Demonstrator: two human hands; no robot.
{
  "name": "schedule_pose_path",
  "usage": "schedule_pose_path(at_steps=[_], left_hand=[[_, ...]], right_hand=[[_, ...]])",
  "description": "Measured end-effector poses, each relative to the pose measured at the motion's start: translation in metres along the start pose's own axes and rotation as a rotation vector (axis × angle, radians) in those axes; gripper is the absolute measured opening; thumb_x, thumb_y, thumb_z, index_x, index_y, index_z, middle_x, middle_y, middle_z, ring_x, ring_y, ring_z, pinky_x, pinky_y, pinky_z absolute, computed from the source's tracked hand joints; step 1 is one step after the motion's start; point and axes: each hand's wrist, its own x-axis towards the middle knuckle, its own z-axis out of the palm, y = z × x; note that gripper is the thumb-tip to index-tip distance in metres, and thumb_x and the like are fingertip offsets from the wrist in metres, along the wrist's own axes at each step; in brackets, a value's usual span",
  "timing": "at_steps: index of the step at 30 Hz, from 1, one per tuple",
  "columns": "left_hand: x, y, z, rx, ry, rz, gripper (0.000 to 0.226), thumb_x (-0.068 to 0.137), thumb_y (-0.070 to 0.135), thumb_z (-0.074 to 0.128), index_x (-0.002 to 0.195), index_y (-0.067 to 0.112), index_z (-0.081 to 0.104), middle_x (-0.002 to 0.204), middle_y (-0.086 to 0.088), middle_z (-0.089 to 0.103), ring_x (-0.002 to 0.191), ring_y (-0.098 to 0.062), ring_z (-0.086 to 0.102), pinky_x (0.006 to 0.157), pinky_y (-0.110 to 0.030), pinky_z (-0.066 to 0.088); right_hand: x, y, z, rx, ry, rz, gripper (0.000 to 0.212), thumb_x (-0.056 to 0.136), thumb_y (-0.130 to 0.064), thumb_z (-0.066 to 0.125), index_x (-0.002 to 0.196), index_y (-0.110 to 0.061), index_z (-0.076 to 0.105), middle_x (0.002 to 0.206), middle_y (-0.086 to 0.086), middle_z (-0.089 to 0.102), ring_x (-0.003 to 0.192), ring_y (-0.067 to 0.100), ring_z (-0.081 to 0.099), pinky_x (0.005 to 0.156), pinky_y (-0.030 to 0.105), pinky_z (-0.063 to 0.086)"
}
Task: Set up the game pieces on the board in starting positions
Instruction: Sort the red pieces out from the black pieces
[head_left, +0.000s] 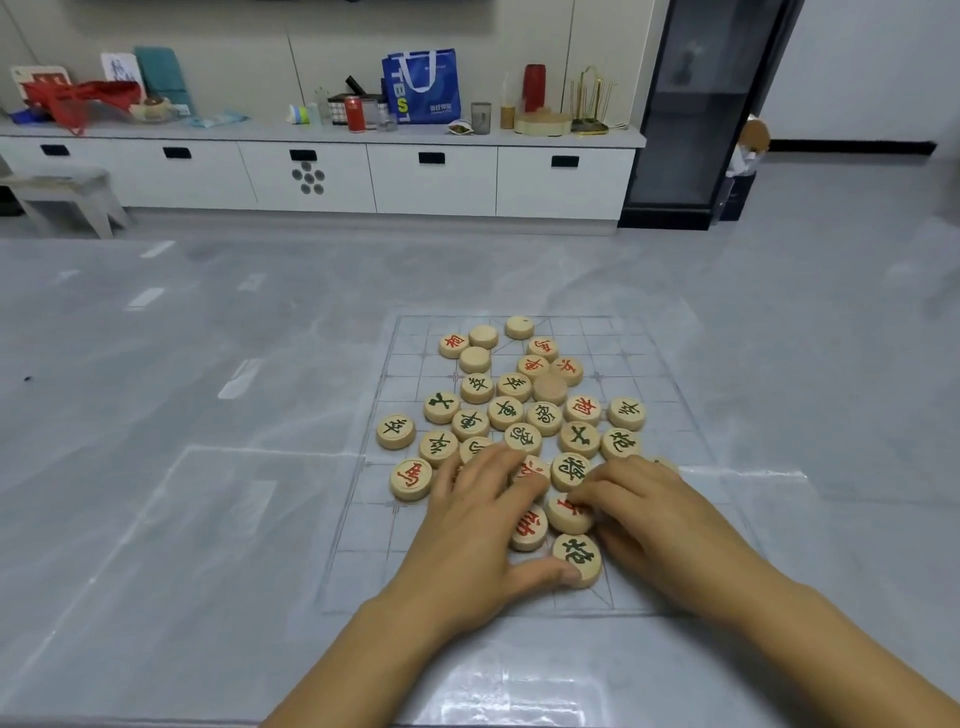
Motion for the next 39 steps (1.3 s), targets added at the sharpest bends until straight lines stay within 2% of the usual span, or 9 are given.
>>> schedule_pose_path(at_steps=[5,10,18,21,25,31,35,37,39], left_hand=[[-0.001,-0.002,0.000,0.012,-0.061,-0.013,0.083,0.065,0.082,0.028,0.140,0.048,0.020,0.156,0.013,0.004,0.141,-0.002,-0.014,0.112,-0.034,-0.021],[-0.001,-0.001,0.004,0.042,-0.104,0.169,0.051,0.085,0.061,0.031,0.134,0.049,0.028,0.156,0.016,0.005,0.140,-0.001,-0.021,0.109,-0.043,-0.025],[-0.002,0.007,0.002,0.077,-0.176,0.141,0.061,0.088,0.061,0.016,0.144,0.036,0.017,0.157,0.011,0.001,0.136,0.002,-0.023,0.107,-0.044,-0.029],[-0.003,0.005,0.005,0.081,-0.142,0.146,0.055,0.091,0.056,0.025,0.142,0.035,0.021,0.157,0.009,0.009,0.143,-0.007,-0.009,0.109,-0.046,-0.022],[-0.004,-0.005,0.010,0.104,-0.034,0.150,0.051,0.087,0.055,0.035,0.134,0.036,0.033,0.151,0.008,0.031,0.143,-0.015,0.016,0.109,-0.050,-0.009],[-0.006,-0.014,-0.004,0.080,-0.100,0.044,0.056,0.084,0.057,0.027,0.139,0.046,0.021,0.154,0.019,0.011,0.142,-0.005,-0.010,0.112,-0.044,-0.022],[-0.006,-0.019,-0.008,0.155,-0.139,-0.049,0.069,0.078,0.069,0.020,0.142,0.047,0.011,0.154,0.022,-0.001,0.141,-0.004,-0.018,0.112,-0.044,-0.022],[-0.004,-0.018,-0.009,0.183,-0.112,-0.094,0.073,0.075,0.073,0.017,0.143,0.045,0.011,0.155,0.020,-0.001,0.142,-0.005,-0.017,0.113,-0.047,-0.019],[-0.002,-0.012,-0.008,0.187,-0.089,-0.110,0.081,0.072,0.079,0.015,0.144,0.041,0.009,0.156,0.017,-0.005,0.140,-0.005,-0.020,0.113,-0.047,-0.020]], right_hand=[[0.011,0.003,-0.006,0.215,-0.028,0.121,0.031,0.076,-0.029,0.042,0.100,-0.024,0.061,0.097,-0.009,0.058,0.088,0.007,0.055,0.074,0.016,0.045],[0.060,0.028,-0.014,0.277,0.054,0.294,0.018,0.088,-0.017,0.055,0.104,-0.016,0.064,0.092,-0.010,0.052,0.077,0.002,0.052,0.071,0.014,0.040],[0.182,0.072,0.028,0.044,-0.006,0.383,0.037,0.095,-0.019,0.042,0.131,-0.011,0.048,0.139,0.009,0.043,0.126,0.028,0.038,0.101,0.038,0.036],[0.210,0.079,0.047,-0.106,-0.125,0.419,0.041,0.097,-0.020,0.036,0.137,-0.012,0.041,0.146,0.012,0.035,0.130,0.033,0.033,0.103,0.043,0.033],[0.226,0.081,0.059,-0.245,-0.146,0.495,0.035,0.095,-0.016,0.036,0.126,-0.009,0.051,0.129,0.016,0.049,0.116,0.035,0.043,0.091,0.041,0.039],[0.194,0.064,0.017,0.428,0.230,0.608,0.038,0.090,-0.020,0.054,0.127,-0.013,0.052,0.121,0.010,0.053,0.105,0.021,0.053,0.084,0.028,0.040],[0.123,0.038,-0.020,0.981,0.238,0.713,0.028,0.083,-0.015,0.065,0.110,-0.014,0.061,0.097,0.001,0.060,0.088,0.020,0.063,0.082,0.030,0.052],[0.088,0.037,-0.028,1.030,0.257,0.769,0.020,0.081,-0.018,0.068,0.100,-0.018,0.063,0.095,0.002,0.063,0.088,0.020,0.065,0.081,0.031,0.053],[0.059,0.040,-0.032,0.962,0.380,0.857,0.021,0.079,-0.018,0.070,0.099,-0.016,0.063,0.095,0.006,0.066,0.085,0.018,0.064,0.070,0.019,0.052]])
